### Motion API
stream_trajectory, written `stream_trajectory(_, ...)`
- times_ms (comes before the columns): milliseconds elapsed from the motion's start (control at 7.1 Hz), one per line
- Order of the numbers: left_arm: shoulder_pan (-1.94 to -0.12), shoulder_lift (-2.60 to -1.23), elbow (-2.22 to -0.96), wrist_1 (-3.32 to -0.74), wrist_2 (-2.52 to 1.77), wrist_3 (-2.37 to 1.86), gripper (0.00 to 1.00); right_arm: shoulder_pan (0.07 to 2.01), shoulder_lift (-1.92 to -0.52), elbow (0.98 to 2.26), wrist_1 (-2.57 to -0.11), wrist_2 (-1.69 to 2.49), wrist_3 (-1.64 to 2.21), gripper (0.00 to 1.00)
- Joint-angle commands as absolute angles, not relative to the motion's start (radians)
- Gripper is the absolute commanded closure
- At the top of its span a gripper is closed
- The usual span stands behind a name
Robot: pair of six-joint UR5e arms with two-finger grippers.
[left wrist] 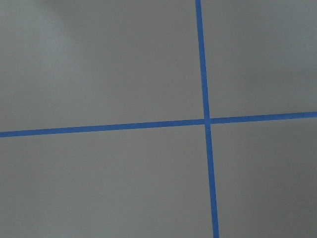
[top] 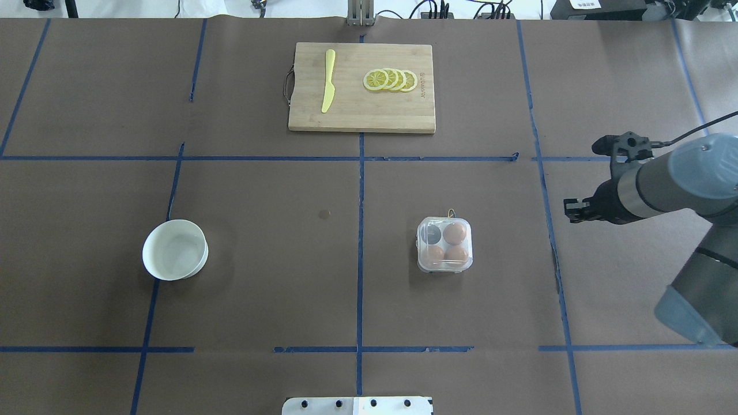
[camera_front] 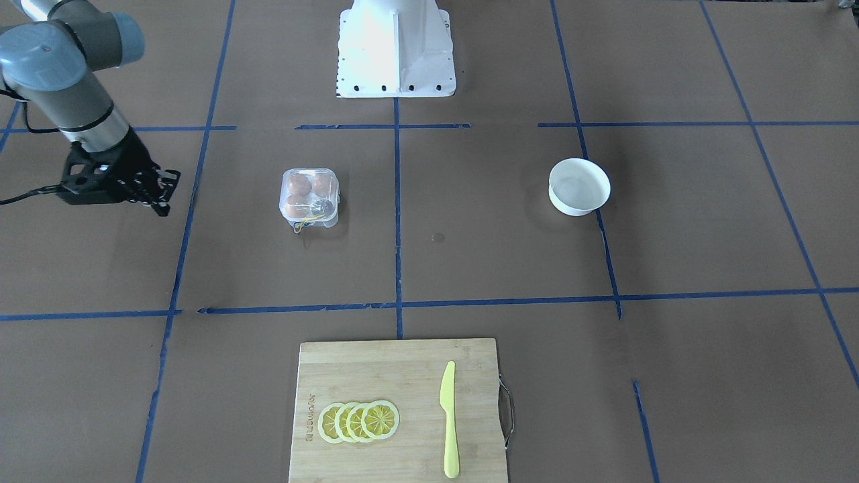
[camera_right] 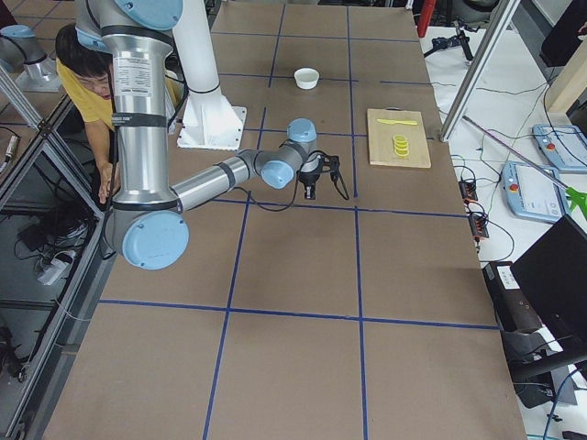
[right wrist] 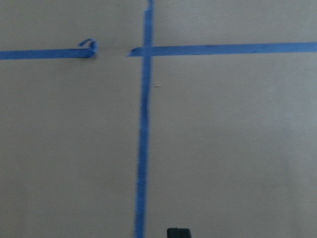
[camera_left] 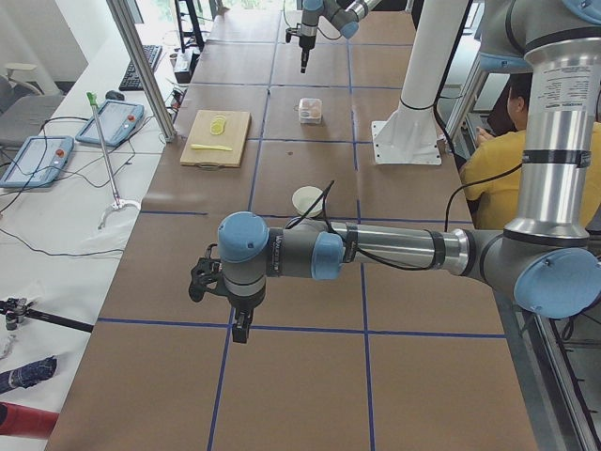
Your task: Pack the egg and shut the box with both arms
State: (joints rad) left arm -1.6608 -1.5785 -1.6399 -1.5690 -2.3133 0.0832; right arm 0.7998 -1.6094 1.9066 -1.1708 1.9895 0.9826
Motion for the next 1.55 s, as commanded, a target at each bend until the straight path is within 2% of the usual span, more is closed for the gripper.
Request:
stream_trajectory(0,-1.658,-1.578,-1.64,-1.569,-2.312,0.084,0.0,0.996,-1.739,1.902,-1.173,2.09,0.692,0.01)
stream_trajectory(282,-1.658,-1.578,-1.638,-1.569,-2.312,0.084,0.0,1.186,-1.831,1.884,-1.193,2.172,0.424,0.0)
stream_trajectory(705,-1.658,-1.577,-1.64,-1.572,-2.313,0.084,0.0,1.457,-1.829,1.893,-1.475,2.252,0.035,0.0)
stream_trajectory(1409,-1.655,-1.578,-1.634,-1.569,-2.313,0.084,0.0,1.588,-1.859,1.913,-1.647,2.292,-0.009,0.0)
